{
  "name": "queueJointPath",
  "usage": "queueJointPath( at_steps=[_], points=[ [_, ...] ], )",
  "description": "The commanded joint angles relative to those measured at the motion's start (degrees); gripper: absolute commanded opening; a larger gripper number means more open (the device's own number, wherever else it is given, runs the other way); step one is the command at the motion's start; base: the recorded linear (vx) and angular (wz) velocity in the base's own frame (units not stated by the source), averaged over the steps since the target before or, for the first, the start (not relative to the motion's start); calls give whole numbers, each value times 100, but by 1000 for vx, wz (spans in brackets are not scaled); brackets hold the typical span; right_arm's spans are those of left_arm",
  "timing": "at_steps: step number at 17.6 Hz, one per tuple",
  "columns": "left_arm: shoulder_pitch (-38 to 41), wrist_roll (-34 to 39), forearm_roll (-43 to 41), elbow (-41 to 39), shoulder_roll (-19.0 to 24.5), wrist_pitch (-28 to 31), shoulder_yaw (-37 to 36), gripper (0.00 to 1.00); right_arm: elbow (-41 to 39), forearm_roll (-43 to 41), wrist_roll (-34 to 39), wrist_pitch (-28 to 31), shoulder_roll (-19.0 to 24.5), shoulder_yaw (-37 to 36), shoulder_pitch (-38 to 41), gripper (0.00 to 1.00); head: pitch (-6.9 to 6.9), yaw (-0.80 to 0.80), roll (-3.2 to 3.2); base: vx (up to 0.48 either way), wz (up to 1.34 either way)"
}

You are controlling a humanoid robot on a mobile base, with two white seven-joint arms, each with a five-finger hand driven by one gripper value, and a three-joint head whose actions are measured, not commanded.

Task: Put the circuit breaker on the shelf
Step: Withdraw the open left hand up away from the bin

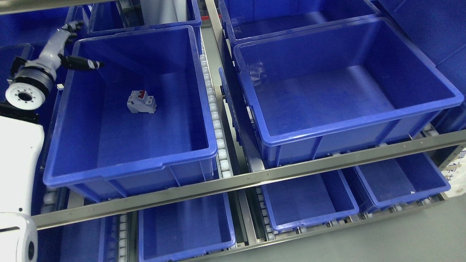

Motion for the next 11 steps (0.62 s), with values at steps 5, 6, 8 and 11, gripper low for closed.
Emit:
queueJointPath(
  at_steps=[5, 6, 8, 11],
  points=[
    [642, 338, 795, -2596, -1882, 70, 3226, 100, 0, 0, -1, 318, -100, 114, 0, 100, 0, 0, 0, -208, 0],
    [896, 337, 795, -3096, -1882, 323, 3173, 100, 0, 0, -1, 318, -100, 114, 0, 100, 0, 0, 0, -226, 3],
    [1353, 346, 804, -4080, -1882, 780, 2850, 100, 0, 0, -1, 318, -100, 114, 0, 100, 0, 0, 0, -253, -1],
    [2223, 364, 804, -4875, -1882, 791, 2075, 100, 0, 0, -1, 318, -100, 114, 0, 100, 0, 0, 0, -276, -12]
  ],
)
